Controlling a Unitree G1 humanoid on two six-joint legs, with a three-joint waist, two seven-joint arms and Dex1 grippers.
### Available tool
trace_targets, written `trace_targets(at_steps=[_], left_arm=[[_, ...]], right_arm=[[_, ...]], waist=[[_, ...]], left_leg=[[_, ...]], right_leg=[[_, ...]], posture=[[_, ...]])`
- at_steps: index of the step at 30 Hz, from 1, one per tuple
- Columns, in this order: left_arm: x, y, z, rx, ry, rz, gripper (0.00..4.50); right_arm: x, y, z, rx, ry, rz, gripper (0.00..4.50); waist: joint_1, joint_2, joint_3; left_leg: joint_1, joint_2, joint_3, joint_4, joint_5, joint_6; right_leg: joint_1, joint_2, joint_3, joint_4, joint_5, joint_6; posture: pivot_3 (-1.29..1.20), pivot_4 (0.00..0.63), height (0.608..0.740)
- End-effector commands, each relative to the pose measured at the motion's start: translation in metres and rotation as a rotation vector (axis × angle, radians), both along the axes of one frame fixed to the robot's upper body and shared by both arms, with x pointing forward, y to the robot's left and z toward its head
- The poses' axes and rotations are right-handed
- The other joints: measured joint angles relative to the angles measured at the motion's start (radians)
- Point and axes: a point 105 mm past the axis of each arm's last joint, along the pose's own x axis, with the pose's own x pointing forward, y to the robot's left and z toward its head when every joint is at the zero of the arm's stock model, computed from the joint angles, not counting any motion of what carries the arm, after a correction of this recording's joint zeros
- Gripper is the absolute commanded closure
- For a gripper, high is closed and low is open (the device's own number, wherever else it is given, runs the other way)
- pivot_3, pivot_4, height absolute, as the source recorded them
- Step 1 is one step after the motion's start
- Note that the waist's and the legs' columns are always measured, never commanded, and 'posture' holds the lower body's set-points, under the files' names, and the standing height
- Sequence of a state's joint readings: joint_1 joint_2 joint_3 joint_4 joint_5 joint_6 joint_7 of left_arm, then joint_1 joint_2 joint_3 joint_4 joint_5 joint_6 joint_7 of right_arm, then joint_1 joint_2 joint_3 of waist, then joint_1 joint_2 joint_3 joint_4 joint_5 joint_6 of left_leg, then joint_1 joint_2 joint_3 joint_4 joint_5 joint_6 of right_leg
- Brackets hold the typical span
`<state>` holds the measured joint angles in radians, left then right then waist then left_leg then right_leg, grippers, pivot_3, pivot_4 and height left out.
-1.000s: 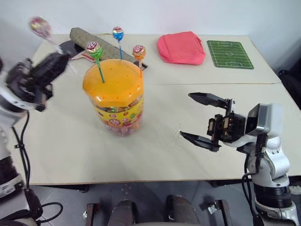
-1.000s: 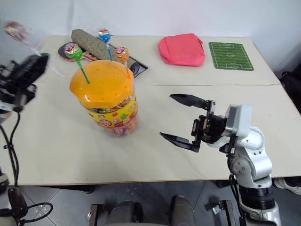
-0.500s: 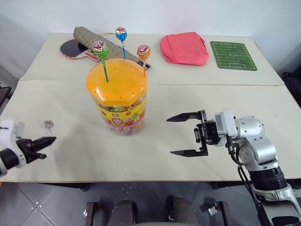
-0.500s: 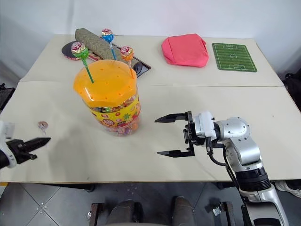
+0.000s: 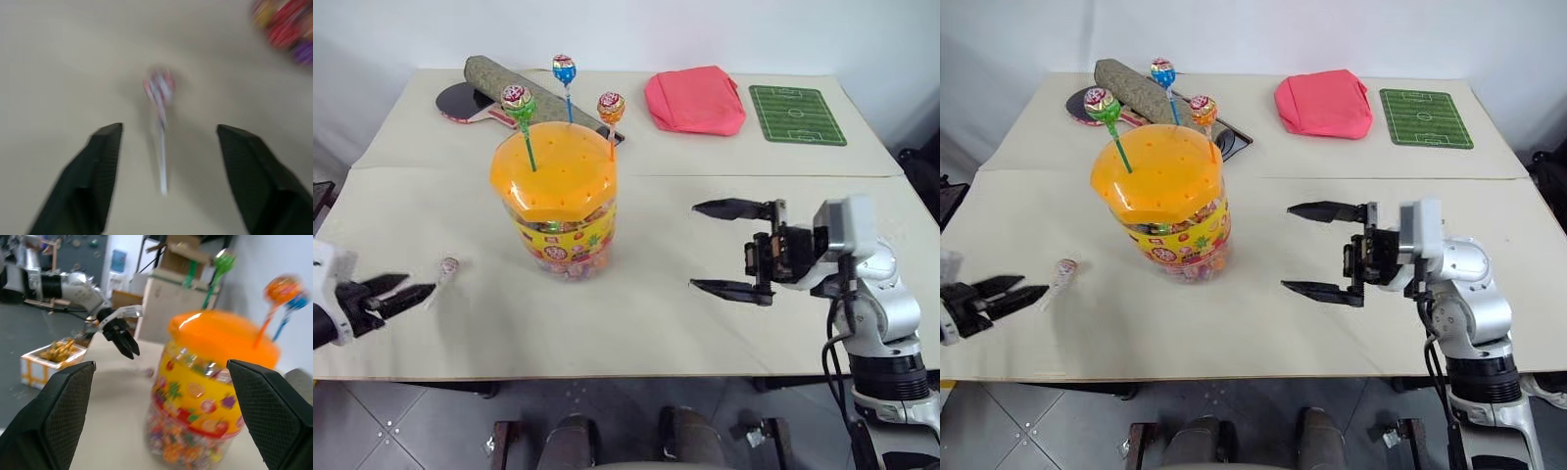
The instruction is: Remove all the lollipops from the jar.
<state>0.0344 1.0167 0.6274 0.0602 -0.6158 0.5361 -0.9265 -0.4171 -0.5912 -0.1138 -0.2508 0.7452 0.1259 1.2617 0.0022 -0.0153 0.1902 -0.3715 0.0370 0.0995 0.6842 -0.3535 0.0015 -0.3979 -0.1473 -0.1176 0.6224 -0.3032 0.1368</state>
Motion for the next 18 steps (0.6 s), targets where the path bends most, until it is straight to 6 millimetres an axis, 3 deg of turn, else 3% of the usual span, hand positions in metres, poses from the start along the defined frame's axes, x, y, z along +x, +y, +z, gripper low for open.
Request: trace_targets(at_steps=[1,5,8,11,18], left_arm=[[-0.01,-0.025,0.054,0.026,-0.225,-0.268,0.92],[-0.004,-0.05,0.094,-0.088,-0.39,-0.4,0.92],[0.007,-0.098,0.117,-0.109,-0.414,-0.596,0.57],[0.025,-0.128,0.12,-0.082,-0.438,-0.673,0.07],[0.043,-0.156,0.118,-0.097,-0.398,-0.767,0.07]], right_arm=[[-0.01,-0.01,0.014,0.05,-0.024,-0.056,0.0],[-0.011,-0.017,0.025,0.125,-0.021,-0.147,0.0],[-0.016,-0.019,0.032,0.199,-0.003,-0.186,0.0],[-0.017,-0.015,0.031,0.198,-0.017,-0.191,0.0],[-0.014,-0.011,0.031,0.182,-0.044,-0.193,0.0]], waist=[[0.001,0.0,0.0],[-0.003,0.0,0.0],[-0.001,0.0,0.0],[0.001,0.0,0.0],[-0.008,0.0,0.0]], left_leg=[[0.0,0.0,0.0,0.0,0.0,0.0],[0.0,0.0,0.001,0.0,0.0,0.0],[0.0,0.0,0.0,0.0,0.0,0.0],[0.0,-0.002,-0.001,0.002,0.0,0.0],[0.0,-0.002,0.001,0.001,0.0,0.0]], right_leg=[[0.0,0.0,-0.001,0.0,0.0,0.0],[0.0,0.0,-0.001,0.0,0.0,0.0],[0.0,0.0,-0.001,0.002,0.0,0.0],[0.001,0.0,0.0,0.003,0.0,0.001],[0.0,0.0,0.0,0.002,0.0,0.001]], posture=[[0.0,0.15,0.74],[0.0,0.15,0.74],[0.0,0.15,0.74],[0.0,0.15,0.74],[0.0,0.15,0.74]])
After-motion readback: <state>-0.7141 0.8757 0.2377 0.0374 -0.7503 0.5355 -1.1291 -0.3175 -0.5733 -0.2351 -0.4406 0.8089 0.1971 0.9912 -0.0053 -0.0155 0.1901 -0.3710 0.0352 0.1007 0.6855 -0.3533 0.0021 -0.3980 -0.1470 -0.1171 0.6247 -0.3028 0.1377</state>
